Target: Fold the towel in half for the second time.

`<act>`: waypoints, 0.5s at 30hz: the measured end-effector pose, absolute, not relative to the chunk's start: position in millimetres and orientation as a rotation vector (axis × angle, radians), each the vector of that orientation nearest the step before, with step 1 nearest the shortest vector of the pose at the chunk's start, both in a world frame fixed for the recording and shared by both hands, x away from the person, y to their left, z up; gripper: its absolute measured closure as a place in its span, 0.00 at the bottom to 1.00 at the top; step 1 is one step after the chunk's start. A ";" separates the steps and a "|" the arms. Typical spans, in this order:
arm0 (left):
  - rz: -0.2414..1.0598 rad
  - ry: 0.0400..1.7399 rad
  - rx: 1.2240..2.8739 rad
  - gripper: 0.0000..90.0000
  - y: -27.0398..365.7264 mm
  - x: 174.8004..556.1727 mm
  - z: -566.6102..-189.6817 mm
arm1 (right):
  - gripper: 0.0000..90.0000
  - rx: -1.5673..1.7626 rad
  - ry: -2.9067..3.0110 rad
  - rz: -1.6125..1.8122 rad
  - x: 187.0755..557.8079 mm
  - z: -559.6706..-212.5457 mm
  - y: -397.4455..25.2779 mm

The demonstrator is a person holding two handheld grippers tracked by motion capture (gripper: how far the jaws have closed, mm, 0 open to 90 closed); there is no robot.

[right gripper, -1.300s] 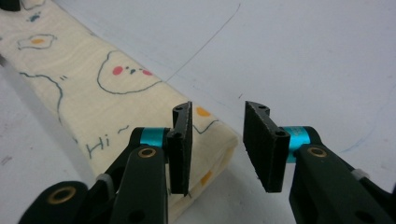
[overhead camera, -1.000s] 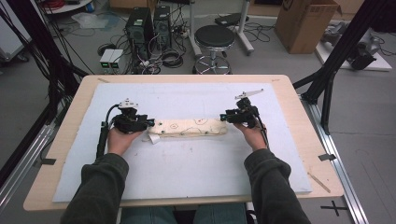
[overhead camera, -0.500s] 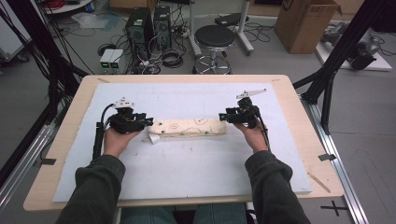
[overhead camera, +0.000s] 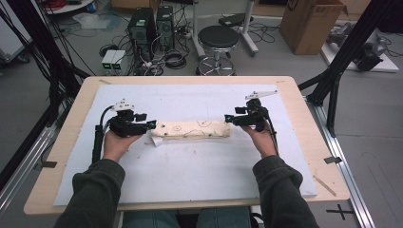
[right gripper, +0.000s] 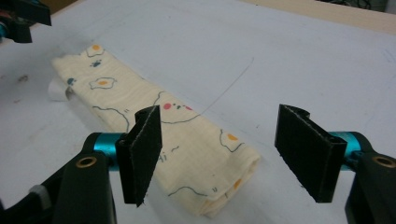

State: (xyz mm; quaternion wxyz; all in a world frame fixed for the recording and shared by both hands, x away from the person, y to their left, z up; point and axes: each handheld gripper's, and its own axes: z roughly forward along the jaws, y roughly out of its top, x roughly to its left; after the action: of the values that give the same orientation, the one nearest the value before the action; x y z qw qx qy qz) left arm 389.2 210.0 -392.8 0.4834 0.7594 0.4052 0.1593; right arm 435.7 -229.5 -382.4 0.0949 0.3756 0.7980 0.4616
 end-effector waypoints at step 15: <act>0.388 0.980 1.846 0.41 212.0 383.9 -388.8 | 0.22 1.091 2.387 1.337 428.8 -380.4 -224.3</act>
State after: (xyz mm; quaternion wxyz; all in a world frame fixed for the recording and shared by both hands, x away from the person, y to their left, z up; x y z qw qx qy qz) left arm 383.9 212.0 -388.8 0.4864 0.7586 0.4030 0.1597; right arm 428.8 -224.3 -380.4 0.0979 0.3686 0.8065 0.4518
